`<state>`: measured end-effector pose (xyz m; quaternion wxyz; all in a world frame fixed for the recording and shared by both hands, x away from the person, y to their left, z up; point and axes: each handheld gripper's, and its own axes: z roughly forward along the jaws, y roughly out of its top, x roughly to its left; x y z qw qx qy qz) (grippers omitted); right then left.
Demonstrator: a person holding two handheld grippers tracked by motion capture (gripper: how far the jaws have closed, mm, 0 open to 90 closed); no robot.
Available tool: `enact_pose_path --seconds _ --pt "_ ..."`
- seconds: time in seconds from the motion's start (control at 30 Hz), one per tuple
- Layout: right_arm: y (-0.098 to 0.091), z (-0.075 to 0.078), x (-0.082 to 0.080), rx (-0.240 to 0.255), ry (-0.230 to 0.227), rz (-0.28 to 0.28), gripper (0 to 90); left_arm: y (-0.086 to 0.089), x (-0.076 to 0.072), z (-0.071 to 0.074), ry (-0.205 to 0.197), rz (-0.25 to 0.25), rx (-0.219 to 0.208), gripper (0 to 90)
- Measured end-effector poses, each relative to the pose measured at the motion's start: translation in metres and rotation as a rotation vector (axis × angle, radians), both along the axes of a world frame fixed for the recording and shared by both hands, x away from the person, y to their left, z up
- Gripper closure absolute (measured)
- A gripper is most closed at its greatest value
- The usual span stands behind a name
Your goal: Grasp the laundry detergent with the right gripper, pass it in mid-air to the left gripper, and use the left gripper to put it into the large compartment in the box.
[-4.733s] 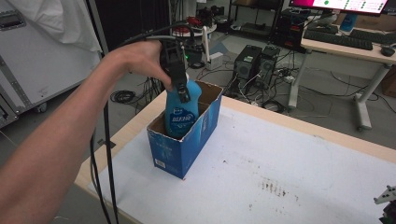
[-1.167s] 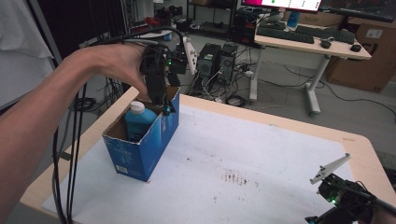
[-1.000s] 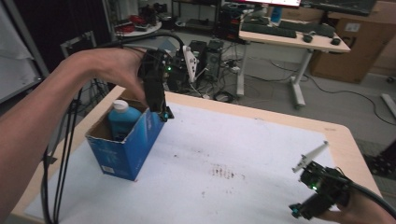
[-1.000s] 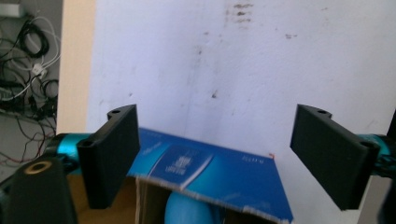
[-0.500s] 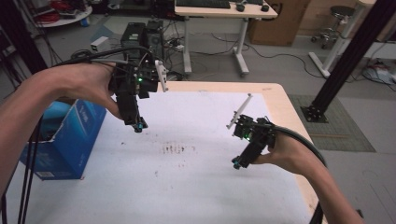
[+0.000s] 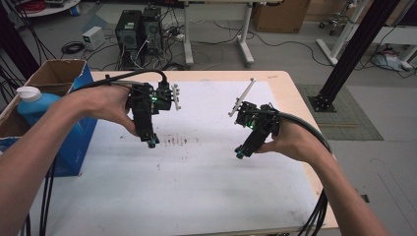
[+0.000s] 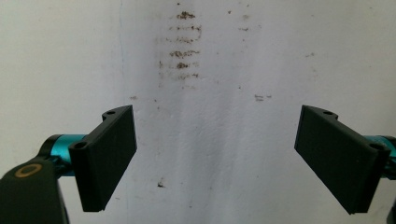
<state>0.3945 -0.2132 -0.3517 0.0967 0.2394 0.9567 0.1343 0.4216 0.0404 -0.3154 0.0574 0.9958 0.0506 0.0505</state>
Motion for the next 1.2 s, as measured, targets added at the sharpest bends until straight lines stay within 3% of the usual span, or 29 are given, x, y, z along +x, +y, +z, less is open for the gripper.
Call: enact_pose_path --seconds 0.27,0.6,1.2 --pt "0.003 0.000 -0.001 -0.001 0.002 0.010 12.9 -0.001 -0.001 0.000 -0.003 0.007 0.004 12.9" --pt "0.004 0.000 0.000 -0.002 0.002 0.008 13.0 0.004 -0.001 -0.009 0.028 0.027 0.003 12.9" --pt "0.004 -0.001 0.000 0.000 0.003 0.008 12.9 0.001 -0.003 -0.012 0.031 0.023 0.005 12.9"
